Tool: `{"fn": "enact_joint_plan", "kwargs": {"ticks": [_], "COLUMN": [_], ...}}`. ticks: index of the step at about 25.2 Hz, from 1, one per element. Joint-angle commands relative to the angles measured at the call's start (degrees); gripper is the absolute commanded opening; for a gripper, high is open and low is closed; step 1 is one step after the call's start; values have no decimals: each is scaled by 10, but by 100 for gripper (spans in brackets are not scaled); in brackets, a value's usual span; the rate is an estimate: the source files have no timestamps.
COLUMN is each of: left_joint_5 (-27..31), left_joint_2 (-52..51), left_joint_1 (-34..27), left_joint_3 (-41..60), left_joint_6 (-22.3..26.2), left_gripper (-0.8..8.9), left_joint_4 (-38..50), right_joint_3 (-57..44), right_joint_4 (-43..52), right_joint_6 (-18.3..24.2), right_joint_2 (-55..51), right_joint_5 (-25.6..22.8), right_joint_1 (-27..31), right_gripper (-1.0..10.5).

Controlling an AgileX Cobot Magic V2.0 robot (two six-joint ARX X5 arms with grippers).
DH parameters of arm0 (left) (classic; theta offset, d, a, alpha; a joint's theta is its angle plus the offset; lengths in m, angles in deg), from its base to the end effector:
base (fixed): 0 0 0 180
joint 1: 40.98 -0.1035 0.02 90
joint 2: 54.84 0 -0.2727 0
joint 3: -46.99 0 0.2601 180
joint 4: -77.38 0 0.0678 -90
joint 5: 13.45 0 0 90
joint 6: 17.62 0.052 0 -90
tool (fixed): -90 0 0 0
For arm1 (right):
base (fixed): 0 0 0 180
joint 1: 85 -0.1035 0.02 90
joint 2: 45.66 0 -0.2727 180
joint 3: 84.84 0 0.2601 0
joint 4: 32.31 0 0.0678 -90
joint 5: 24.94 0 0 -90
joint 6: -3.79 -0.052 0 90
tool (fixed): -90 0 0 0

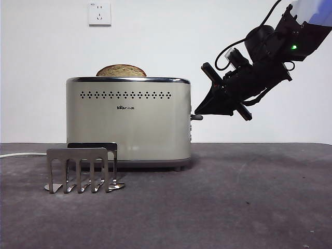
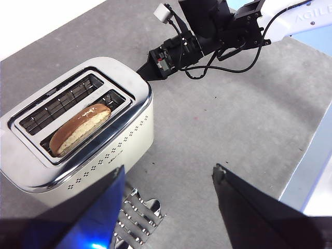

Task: Pick up a slice of bread from the rack,put the bread on the toaster,press the button

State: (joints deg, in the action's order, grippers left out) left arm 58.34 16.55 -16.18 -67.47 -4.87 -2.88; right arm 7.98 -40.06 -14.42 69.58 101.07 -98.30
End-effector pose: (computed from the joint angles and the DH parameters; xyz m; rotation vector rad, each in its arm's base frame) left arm 0.1896 -0.1055 0.4687 0.2425 0.5801 -0.7949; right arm 0.4520 0.1383 0.1958 0.3979 0.6630 0.7504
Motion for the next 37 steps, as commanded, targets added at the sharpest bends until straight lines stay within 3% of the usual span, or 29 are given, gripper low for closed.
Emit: {"fn": "enact_joint_plan", "kwargs": {"ticks": [1, 8, 28, 37], "left_joint_5": [-2, -2, 0, 0], "left_joint_2": [-1, -1, -1, -1], "left_joint_1": [0, 0, 0, 0], "left_joint_3": [5, 5, 5, 5], "left_joint_6": [-6, -6, -6, -6], "left_gripper": [287, 287, 287, 287], "left_joint_4": [0, 0, 0, -1], "right_joint_3": [-5, -5, -4, 0], "right_joint_4": [-15, -40, -39, -65], "right_joint_6": [4, 27, 27, 27], "right_joint_2": [30, 57, 54, -108], "right_joint_5": [-4, -6, -3, -4], "right_joint_1": [-3, -3, -3, 13], "right_gripper": [-13, -13, -12, -12]}}
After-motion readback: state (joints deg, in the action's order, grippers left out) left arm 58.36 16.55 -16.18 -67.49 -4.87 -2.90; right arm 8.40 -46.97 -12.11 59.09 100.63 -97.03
